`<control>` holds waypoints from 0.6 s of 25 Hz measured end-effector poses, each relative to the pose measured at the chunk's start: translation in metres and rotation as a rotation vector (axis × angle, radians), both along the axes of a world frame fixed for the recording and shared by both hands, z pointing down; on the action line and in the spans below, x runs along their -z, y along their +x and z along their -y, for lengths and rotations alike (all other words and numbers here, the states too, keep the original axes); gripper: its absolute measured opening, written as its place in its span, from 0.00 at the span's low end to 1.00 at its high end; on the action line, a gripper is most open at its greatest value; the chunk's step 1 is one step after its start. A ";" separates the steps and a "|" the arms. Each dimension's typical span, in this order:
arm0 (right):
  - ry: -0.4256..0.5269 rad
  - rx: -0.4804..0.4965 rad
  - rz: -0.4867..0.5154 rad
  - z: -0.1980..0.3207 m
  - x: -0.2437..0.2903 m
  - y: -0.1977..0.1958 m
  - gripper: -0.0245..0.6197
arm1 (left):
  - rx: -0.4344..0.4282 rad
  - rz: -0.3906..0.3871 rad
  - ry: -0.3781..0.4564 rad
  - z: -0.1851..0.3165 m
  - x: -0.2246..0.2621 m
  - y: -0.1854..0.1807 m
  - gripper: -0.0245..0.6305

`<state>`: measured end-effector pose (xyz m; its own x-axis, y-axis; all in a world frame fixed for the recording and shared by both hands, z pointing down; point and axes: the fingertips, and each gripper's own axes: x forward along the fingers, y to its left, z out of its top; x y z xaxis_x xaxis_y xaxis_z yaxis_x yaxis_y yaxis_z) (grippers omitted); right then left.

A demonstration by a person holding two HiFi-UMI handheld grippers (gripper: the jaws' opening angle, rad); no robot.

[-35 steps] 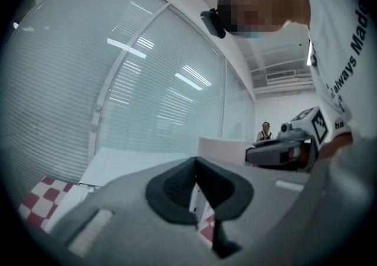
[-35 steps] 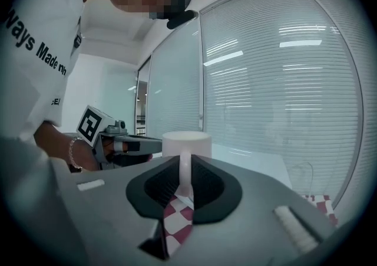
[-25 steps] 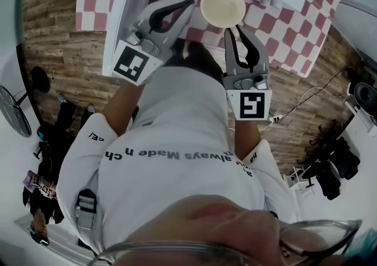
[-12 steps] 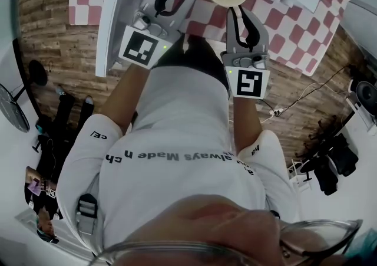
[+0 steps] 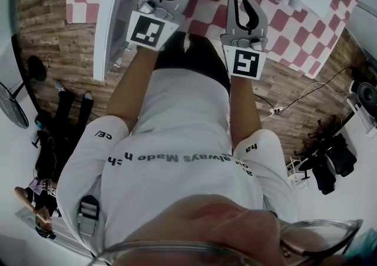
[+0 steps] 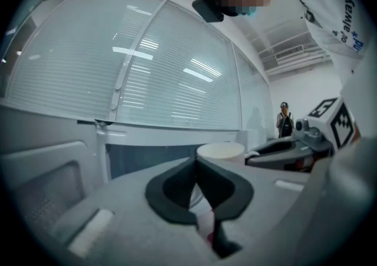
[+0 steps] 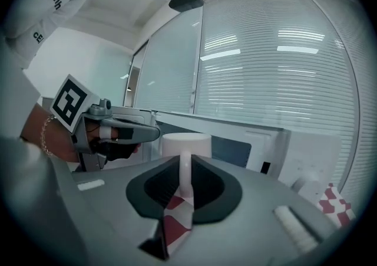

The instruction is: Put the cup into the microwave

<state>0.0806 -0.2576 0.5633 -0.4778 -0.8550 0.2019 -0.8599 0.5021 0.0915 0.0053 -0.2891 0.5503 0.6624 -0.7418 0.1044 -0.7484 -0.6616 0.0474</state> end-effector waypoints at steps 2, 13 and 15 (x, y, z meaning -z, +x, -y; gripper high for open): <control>-0.001 -0.006 0.002 0.008 -0.008 -0.001 0.10 | 0.012 0.005 0.002 0.007 -0.007 0.000 0.04; -0.035 -0.049 0.021 0.046 -0.047 -0.006 0.10 | 0.041 0.012 -0.017 0.035 -0.040 -0.004 0.04; -0.033 -0.050 0.016 0.054 -0.052 -0.005 0.10 | 0.045 0.013 -0.022 0.040 -0.045 -0.005 0.04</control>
